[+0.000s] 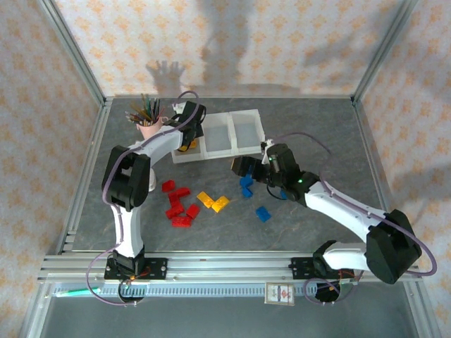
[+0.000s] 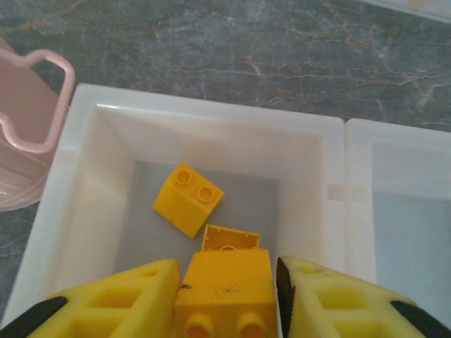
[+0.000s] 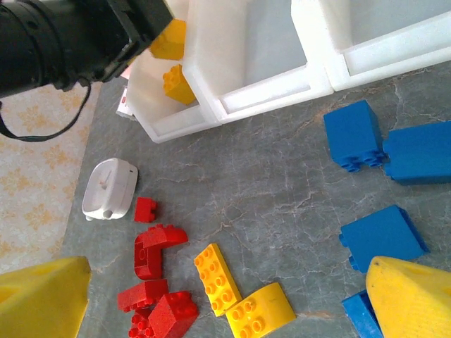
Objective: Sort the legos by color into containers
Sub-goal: Place the lego in the container, then pick up the lego from the center of the table.
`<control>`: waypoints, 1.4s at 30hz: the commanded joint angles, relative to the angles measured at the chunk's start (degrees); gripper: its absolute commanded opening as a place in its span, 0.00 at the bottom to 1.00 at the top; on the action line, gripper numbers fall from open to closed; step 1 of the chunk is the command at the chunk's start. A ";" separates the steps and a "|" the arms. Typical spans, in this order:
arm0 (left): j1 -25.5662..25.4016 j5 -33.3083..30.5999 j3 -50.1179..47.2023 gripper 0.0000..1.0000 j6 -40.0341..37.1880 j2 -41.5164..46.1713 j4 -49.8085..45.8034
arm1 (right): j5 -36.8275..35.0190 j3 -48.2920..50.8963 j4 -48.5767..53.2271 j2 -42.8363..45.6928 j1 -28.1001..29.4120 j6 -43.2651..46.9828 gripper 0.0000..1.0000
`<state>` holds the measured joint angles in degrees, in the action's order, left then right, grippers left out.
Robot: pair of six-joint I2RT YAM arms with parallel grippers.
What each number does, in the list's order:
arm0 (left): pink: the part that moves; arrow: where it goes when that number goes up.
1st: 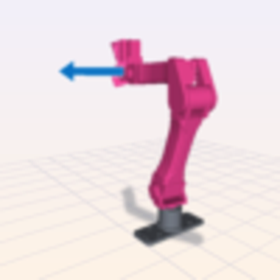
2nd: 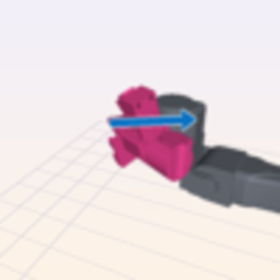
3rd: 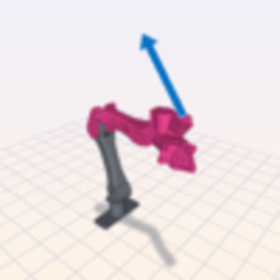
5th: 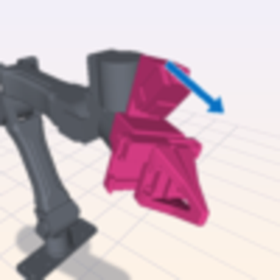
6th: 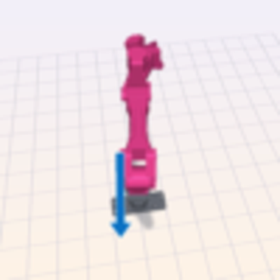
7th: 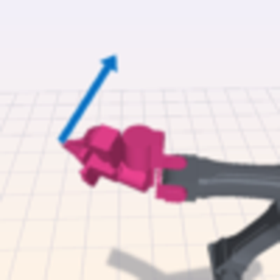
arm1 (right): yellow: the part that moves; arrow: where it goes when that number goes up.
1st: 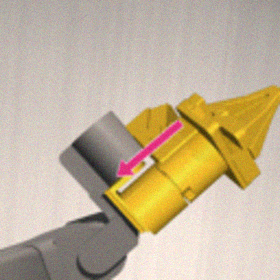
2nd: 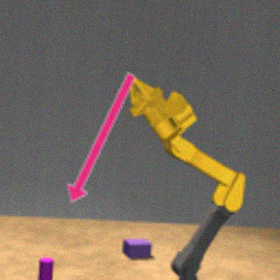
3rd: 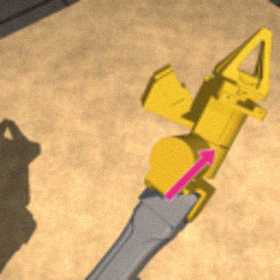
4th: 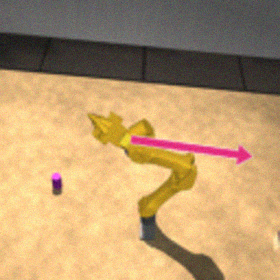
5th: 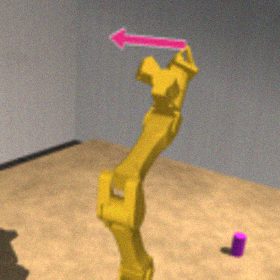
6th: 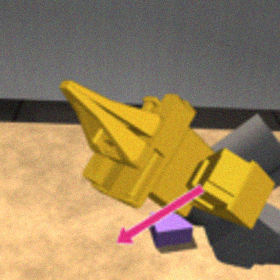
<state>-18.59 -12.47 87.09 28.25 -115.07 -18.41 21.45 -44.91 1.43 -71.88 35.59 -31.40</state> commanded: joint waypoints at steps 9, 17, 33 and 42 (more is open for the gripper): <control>0.50 3.76 -0.93 0.57 -1.05 7.88 -1.19 | -1.60 -2.74 1.76 0.22 0.27 1.52 1.00; -0.99 11.65 -12.13 0.62 -0.04 19.64 1.18 | -0.35 0.05 2.98 2.14 0.35 0.49 1.00; -19.91 11.94 -30.84 0.66 1.90 34.75 -4.05 | 4.01 11.76 4.28 10.06 1.23 1.04 1.00; -28.19 11.64 -33.53 0.66 3.13 31.52 -6.18 | 5.45 18.36 4.18 13.70 1.23 0.63 0.99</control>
<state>-45.47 -0.40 54.08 30.20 -81.93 -22.33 26.06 -27.70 6.00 -60.05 36.36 -30.89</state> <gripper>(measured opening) 0.656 0.996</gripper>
